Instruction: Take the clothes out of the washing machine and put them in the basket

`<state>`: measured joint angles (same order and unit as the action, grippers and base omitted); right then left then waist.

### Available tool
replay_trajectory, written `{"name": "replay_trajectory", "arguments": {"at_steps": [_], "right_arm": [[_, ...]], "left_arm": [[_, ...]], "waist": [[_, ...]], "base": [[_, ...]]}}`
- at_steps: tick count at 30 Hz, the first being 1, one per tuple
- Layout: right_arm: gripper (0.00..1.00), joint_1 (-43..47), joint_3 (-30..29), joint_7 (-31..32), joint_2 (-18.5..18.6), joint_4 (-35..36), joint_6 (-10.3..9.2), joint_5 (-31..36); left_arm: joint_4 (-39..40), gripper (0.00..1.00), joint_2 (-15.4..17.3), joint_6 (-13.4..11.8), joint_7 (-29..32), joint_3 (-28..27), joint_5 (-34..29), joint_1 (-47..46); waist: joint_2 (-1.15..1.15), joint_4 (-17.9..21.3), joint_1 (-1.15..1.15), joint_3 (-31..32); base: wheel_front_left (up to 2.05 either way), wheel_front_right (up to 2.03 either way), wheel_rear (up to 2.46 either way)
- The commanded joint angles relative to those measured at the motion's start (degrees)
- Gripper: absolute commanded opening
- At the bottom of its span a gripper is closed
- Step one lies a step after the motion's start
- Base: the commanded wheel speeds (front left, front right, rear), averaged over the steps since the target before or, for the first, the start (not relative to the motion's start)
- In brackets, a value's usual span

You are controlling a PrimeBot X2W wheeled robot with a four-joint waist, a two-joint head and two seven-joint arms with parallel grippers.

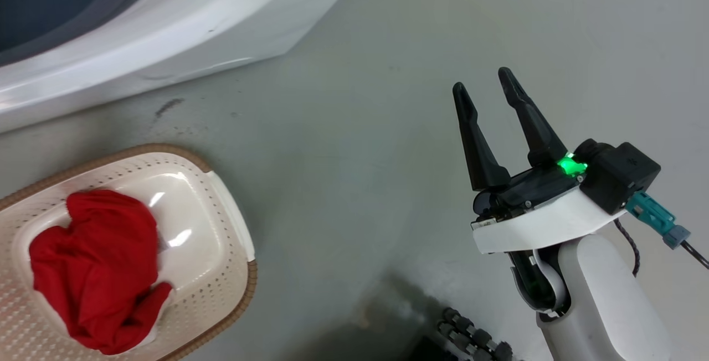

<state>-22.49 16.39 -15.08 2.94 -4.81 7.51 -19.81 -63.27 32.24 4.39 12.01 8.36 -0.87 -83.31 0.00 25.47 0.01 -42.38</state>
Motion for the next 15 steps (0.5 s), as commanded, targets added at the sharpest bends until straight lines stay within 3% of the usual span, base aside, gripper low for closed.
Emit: {"name": "replay_trajectory", "arguments": {"at_steps": [1, 2, 5, 15], "right_arm": [[1.0, -0.93, 0.19, -0.12, -0.11, 0.25, -0.04, -0.39], [1.0, -0.86, 0.77, -0.12, -0.11, 0.43, -0.04, -1.01], [1.0, -0.69, 1.25, -0.12, -0.1, 0.57, -0.04, -1.28], [1.0, 0.08, 3.18, -0.12, -0.1, 0.44, -0.04, -2.66]], "left_arm": [[-0.23, 1.0, 0.17, 0.08, 0.64, 0.14, -0.41, -0.7], [-0.63, 1.0, 1.47, 0.5, 3.9, 0.51, -0.52, -2.73], [-0.98, 1.0, 1.96, 0.65, 7.13, 0.75, -0.47, -3.92], [-1.54, 1.0, 3.69, 0.31, 26.67, 1.08, 0.35, -8.66]], "waist": [[0.0, 1.41, -0.01, -1.45], [0.0, 2.14, -0.01, -2.26], [0.0, 2.7, -0.01, -2.8], [0.0, 4.38, -0.01, -3.63]], "base": [[0.0, 0.0, 0.0], [0.0, 0.0, 0.0], [0.0, 0.0, 0.0], [0.0, 0.0, 0.0]]}}
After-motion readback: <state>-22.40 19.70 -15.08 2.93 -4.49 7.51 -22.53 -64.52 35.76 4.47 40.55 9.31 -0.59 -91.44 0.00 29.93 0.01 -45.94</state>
